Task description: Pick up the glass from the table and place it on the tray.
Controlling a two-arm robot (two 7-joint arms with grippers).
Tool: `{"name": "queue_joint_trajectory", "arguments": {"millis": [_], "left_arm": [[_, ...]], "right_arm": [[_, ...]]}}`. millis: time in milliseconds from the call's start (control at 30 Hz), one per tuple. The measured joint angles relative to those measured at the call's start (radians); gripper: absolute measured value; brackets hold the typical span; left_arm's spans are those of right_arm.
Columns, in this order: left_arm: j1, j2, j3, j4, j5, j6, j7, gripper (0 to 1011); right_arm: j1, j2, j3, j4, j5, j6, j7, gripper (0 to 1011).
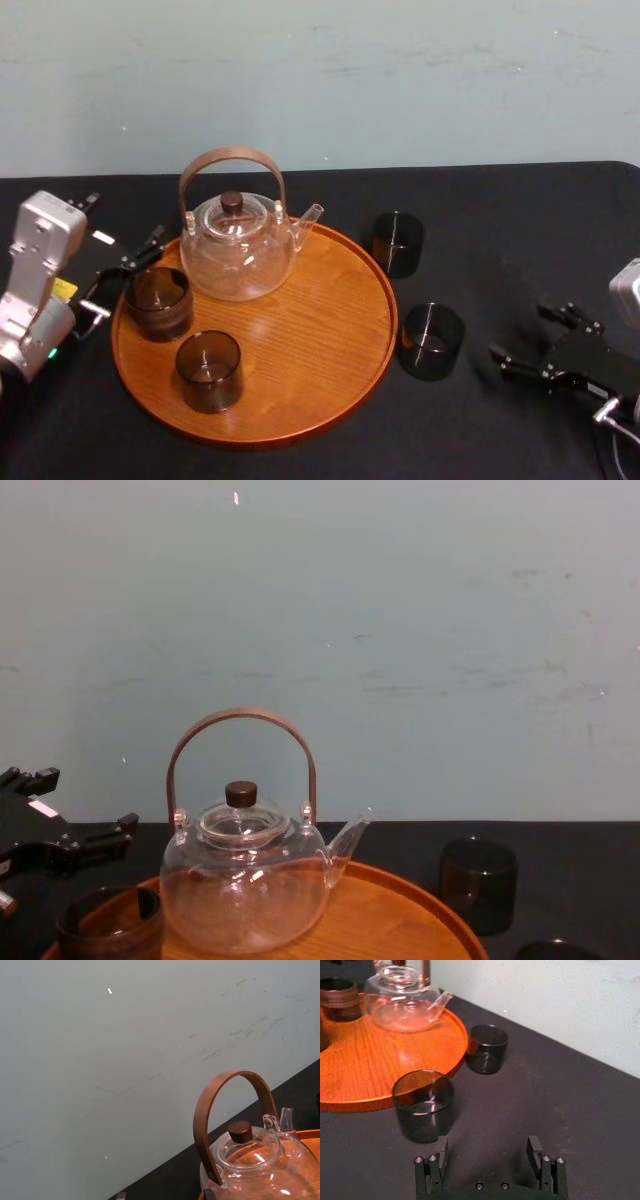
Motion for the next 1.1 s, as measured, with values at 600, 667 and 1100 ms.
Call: {"name": "queue_joint_trajectory", "arguments": {"millis": [600, 667, 1100], "left_arm": [[0.000, 0.000, 0.000, 0.000, 0.000, 0.000, 0.000, 1001], [0.000, 0.000, 0.000, 0.000, 0.000, 0.000, 0.000, 1001], [0.000, 0.000, 0.000, 0.000, 0.000, 0.000, 0.000, 1001]], "right_arm": [[-0.009, -0.011, -0.003, -0.012, -0.023, 0.016, 0.114, 1002], [-0.007, -0.016, -0.003, -0.010, -0.026, 0.019, 0.118, 1002], [0.033, -0.074, -0.002, 0.015, -0.028, 0.052, 0.168, 1002]]}}
